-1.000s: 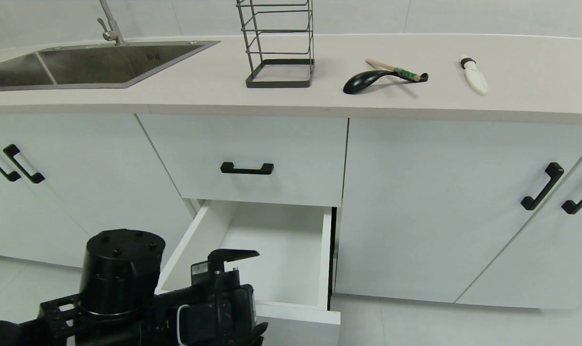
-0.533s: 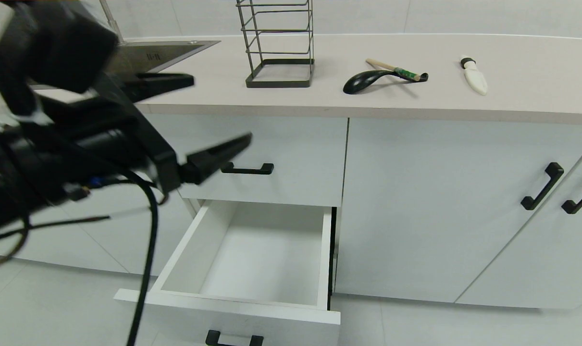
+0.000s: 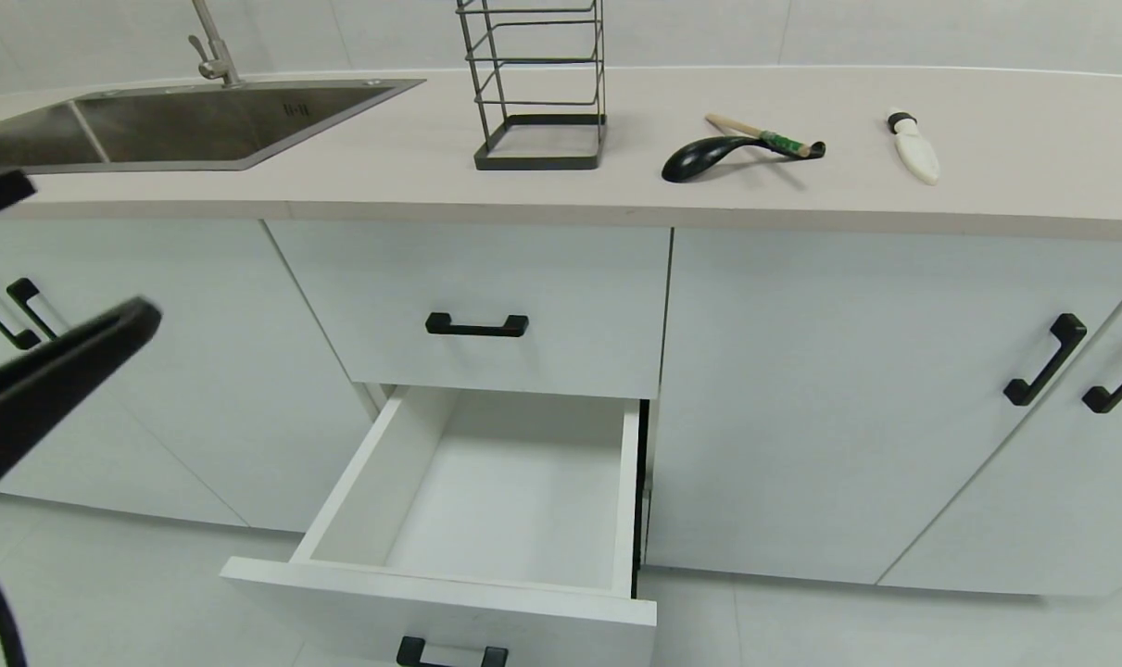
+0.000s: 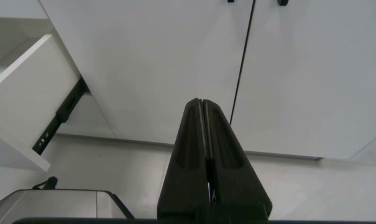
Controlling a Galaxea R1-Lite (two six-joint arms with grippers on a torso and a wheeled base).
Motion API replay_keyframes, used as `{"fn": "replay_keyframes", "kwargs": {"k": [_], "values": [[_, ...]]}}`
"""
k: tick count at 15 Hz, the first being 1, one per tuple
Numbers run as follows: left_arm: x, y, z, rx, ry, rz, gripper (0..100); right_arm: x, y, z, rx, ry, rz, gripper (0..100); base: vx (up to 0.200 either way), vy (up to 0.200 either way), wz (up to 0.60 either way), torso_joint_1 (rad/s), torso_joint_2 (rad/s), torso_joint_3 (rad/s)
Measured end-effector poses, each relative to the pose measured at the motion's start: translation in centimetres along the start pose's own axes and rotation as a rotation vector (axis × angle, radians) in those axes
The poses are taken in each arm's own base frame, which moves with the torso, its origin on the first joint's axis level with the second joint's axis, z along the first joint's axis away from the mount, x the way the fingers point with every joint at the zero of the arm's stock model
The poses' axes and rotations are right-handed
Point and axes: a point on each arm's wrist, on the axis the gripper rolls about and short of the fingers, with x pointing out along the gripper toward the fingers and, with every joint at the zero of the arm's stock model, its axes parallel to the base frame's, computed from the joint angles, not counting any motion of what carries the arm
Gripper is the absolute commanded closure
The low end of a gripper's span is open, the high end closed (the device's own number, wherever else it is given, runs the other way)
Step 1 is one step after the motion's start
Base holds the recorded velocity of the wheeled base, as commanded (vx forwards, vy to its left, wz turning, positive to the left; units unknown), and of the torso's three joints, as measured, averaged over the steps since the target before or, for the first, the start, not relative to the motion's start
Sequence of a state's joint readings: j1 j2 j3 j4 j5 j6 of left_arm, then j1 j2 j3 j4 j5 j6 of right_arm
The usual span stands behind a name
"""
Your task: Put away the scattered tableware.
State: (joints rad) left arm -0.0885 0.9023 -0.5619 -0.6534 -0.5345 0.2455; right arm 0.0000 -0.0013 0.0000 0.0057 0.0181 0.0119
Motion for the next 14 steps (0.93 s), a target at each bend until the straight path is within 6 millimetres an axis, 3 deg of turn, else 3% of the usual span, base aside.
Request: {"fn": "replay_keyframes", "kwargs": {"k": [2, 5, 9, 11, 14], "values": [[-4.1, -2.7, -1.5, -0.075, 0.036, 0.071, 0, 0.0, 0.0, 0.0, -0.002, 0.000, 0.000, 100, 0.000, 0.000, 0.00, 0.000, 0.00, 0.000], [-8.7, -6.5, -6.4, -0.279, 0.195, 0.132, 0, 0.0, 0.0, 0.0, -0.001, 0.000, 0.001, 100, 0.000, 0.000, 0.00, 0.000, 0.00, 0.000], [-12.7, -10.1, -11.4, -0.376, 0.379, 0.167, 0, 0.0, 0.0, 0.0, -0.003, 0.000, 0.001, 100, 0.000, 0.000, 0.00, 0.000, 0.00, 0.000], [-14.1, -11.2, -12.4, -0.348, 0.413, 0.180, 0, 0.0, 0.0, 0.0, -0.003, 0.000, 0.001, 100, 0.000, 0.000, 0.00, 0.000, 0.00, 0.000], [-15.0, -11.4, -12.8, -0.206, 0.443, 0.436, 0, 0.0, 0.0, 0.0, -0.001, 0.000, 0.001, 100, 0.000, 0.000, 0.00, 0.000, 0.00, 0.000]]}}
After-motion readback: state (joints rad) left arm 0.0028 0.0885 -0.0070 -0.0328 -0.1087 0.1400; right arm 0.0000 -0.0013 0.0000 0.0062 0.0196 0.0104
